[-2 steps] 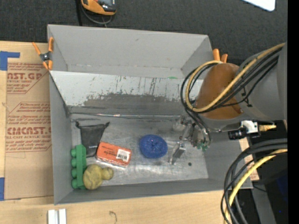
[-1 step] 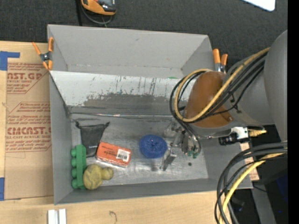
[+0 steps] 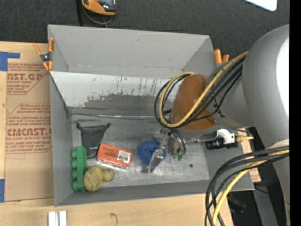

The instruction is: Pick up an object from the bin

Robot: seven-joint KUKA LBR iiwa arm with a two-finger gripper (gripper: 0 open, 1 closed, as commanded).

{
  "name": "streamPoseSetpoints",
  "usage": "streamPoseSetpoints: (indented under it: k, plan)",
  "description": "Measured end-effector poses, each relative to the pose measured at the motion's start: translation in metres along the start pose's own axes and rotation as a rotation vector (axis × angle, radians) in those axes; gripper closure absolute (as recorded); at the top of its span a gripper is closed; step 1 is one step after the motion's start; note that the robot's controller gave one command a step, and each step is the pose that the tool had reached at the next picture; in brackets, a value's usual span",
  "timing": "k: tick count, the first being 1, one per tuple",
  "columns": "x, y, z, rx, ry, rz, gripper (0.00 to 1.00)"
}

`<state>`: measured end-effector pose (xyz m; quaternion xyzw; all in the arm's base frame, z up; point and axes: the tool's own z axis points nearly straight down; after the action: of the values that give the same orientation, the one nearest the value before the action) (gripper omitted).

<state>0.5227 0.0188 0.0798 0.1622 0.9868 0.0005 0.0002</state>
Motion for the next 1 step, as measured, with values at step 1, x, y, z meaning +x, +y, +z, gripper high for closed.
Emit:
streamPoseSetpoints:
  k: [1]
  plan:
    - [0.0256, 0.0288, 0.0047, 0.0, -0.001, -0.211, 1.0]
